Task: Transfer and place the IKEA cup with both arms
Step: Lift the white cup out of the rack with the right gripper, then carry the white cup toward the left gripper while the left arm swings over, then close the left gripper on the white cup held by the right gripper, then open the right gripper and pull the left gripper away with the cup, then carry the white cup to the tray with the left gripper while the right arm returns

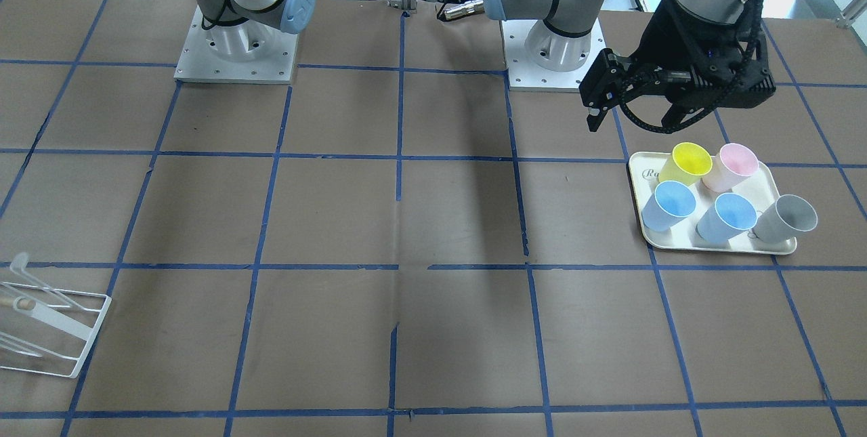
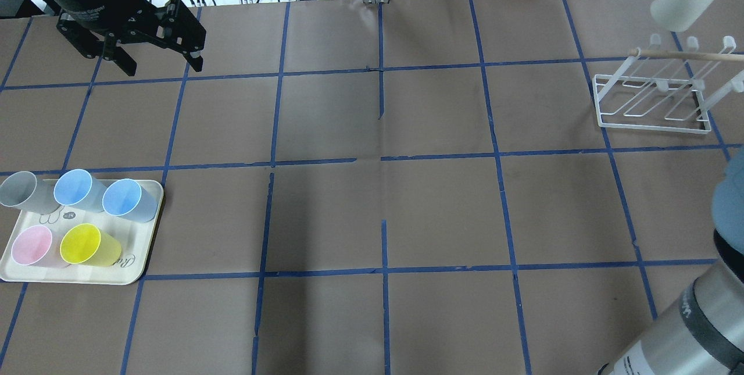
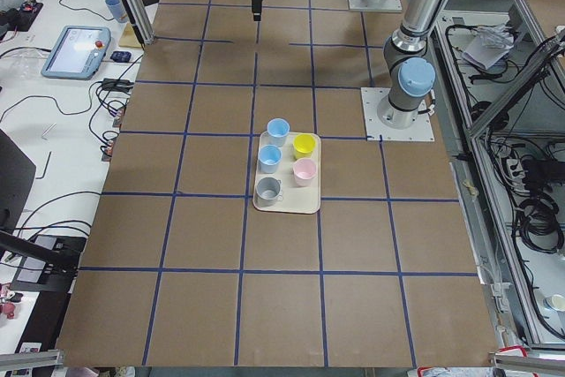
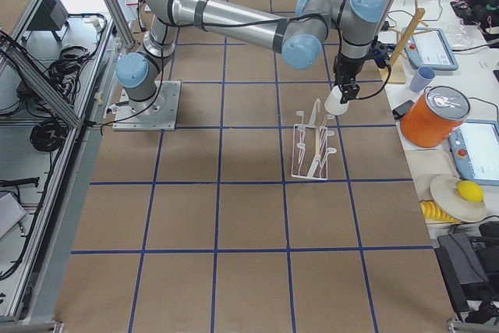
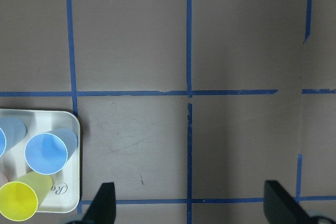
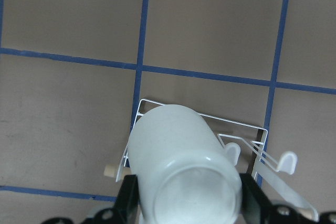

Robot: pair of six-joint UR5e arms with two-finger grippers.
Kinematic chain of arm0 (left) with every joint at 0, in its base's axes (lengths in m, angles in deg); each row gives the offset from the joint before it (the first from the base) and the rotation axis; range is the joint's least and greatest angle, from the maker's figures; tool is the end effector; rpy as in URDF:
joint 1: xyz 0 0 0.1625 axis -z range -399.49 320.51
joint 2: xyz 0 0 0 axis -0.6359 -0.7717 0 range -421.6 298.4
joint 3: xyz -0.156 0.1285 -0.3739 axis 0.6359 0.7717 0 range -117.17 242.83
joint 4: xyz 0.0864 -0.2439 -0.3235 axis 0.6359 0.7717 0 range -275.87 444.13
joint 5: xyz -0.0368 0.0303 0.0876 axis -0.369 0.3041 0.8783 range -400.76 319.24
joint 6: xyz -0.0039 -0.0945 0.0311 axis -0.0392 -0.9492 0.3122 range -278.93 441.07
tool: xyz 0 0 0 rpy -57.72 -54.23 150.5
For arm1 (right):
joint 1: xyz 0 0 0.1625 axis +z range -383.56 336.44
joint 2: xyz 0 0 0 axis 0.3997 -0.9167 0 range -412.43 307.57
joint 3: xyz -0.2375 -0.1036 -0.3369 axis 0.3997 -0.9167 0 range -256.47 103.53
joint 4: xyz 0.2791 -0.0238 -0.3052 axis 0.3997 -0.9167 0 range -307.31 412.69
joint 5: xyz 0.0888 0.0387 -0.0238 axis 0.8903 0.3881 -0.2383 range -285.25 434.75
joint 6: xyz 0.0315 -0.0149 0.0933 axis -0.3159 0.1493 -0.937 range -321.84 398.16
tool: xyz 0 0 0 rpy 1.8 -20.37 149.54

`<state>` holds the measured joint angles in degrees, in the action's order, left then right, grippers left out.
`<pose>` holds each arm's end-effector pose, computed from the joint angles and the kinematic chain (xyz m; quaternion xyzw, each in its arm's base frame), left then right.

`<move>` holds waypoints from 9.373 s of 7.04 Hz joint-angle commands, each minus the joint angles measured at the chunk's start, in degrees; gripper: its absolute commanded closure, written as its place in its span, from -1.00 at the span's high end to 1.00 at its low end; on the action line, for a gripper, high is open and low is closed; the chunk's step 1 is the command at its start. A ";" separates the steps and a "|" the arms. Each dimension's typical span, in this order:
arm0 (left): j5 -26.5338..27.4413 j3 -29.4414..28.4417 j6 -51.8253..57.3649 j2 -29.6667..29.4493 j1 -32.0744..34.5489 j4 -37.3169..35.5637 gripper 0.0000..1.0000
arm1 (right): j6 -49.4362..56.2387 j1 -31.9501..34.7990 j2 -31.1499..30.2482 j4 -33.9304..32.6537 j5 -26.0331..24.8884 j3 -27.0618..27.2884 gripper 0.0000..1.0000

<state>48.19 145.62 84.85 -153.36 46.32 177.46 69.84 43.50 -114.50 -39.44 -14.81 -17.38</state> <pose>-0.0978 -0.5153 0.5288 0.0034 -0.9998 0.0191 0.0078 -0.1489 -0.6961 0.4680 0.0763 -0.9961 0.0413 0.0170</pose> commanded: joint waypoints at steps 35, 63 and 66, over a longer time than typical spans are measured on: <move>-81.92 15.47 3.34 3.34 -7.24 -12.91 0.50 | -47.15 25.58 -14.58 12.06 87.27 27.48 -0.26; -3.74 14.15 24.70 3.35 -21.87 -10.81 -0.90 | -55.50 20.90 -29.33 12.32 1.02 26.07 1.00; 0.78 16.34 44.07 4.13 -36.88 -9.04 -0.90 | -54.72 22.94 -30.92 8.66 -5.20 32.90 1.00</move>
<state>46.83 160.98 121.07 -149.54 16.57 168.21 14.25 66.04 -144.60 -27.99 -19.05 11.86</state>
